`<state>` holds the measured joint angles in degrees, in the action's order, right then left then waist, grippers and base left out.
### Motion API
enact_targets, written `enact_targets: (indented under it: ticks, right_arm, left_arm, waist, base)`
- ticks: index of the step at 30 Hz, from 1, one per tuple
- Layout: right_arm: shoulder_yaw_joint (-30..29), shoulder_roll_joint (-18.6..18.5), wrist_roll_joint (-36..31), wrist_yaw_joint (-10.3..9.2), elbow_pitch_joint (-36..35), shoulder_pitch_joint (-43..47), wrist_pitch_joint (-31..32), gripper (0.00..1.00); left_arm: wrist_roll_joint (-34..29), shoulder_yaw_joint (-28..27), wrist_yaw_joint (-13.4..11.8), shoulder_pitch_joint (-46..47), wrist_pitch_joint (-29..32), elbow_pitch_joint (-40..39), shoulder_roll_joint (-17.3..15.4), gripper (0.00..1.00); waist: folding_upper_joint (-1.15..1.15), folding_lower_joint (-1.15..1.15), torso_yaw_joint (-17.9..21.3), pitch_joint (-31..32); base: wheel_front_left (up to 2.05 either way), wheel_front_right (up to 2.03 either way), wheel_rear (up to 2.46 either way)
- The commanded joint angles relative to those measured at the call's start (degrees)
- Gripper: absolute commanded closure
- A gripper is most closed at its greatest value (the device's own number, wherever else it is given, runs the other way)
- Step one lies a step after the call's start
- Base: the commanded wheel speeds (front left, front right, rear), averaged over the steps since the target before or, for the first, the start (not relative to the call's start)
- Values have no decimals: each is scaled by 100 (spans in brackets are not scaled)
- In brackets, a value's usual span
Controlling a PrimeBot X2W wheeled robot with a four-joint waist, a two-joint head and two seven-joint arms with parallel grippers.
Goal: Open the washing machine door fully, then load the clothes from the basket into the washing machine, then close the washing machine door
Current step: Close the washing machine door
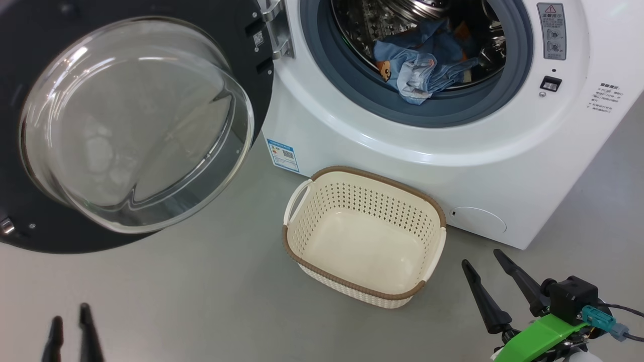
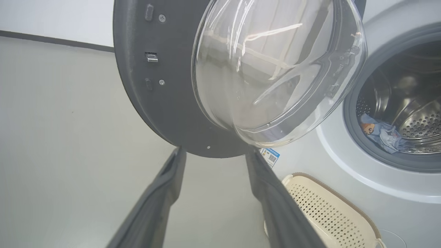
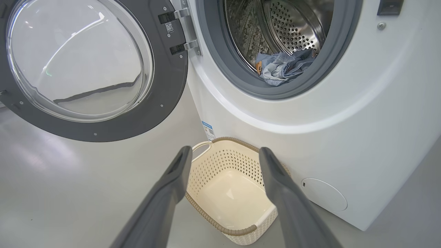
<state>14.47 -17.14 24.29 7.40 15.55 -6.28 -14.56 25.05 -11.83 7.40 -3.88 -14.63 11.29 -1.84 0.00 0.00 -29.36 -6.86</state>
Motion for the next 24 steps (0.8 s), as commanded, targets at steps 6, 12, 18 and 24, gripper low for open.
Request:
enact_targets:
  ticks: [6,12,18,24]
  right_arm:
    - [103,-15,3,9,-140,-140,-44,0]
    - [100,27,-9,9,-147,-122,-44,0]
    - [157,66,-28,9,-154,-206,-44,0]
    - [199,89,-48,9,-145,-286,-44,0]
  left_arm:
    - [270,-686,6,410,-37,-1019,-162,100]
    - [875,-989,8,1108,-37,-1564,-1041,100]
    - [1732,-1123,8,2116,-37,-1004,-2314,100]
    - [2587,-1244,8,3105,-37,36,-3118,100]
  waist:
    - [0,0,11,-28]
    - [0,0,111,-98]
    - [0,0,293,-251]
    - [0,0,472,-404]
  base:
    - [0,0,0]
    - [0,0,0]
    - [0,0,0]
    - [0,0,0]
